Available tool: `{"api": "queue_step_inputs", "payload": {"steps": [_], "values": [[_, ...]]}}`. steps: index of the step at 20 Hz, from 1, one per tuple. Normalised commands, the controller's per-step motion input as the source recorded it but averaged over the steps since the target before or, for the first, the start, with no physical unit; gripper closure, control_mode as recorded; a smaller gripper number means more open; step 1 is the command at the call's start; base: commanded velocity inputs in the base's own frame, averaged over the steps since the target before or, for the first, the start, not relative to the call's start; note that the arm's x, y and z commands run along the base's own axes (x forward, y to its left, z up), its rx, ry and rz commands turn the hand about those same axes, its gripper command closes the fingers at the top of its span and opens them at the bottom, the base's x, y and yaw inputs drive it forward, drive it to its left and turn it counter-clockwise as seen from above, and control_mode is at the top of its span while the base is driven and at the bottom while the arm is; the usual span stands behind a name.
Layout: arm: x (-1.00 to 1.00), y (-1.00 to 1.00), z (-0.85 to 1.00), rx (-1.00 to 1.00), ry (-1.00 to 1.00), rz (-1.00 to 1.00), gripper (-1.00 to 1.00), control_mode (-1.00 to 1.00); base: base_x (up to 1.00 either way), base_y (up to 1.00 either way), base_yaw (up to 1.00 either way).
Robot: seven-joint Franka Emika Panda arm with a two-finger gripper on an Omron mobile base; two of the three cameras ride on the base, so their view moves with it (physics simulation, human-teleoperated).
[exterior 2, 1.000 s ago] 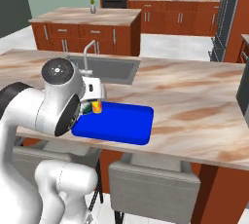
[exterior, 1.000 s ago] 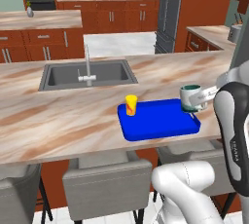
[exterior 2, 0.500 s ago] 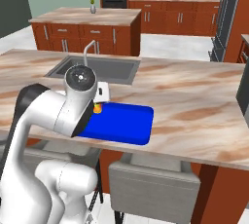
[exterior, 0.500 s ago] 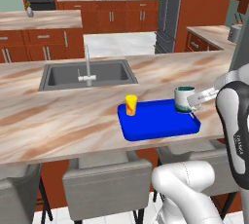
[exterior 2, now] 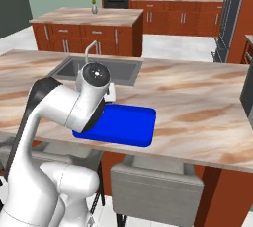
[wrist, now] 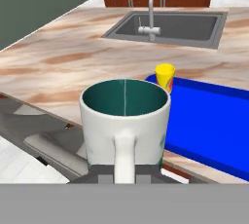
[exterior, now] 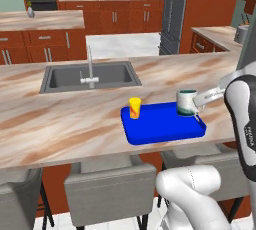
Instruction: There is a tray on the dining counter. Grab the cup, mug, and pitcher and place them on the tray. The pitcher may be placed next to the tray if it cannot fit the tray.
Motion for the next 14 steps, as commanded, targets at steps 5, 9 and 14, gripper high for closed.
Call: {"api": "queue_step_inputs", "payload": {"steps": [5,9,14], "values": [[0.0,0.0,-0.07,0.04,0.06,0.07,1.0,-1.0,0.0,0.0,0.0],[0.05,0.0,-0.07,0.02,0.05,0.06,1.0,-1.0,0.0,0.0,0.0],[0.15,0.0,-0.21,0.0,0.01,0.05,1.0,-1.0,0.0,0.0,0.0]]}}
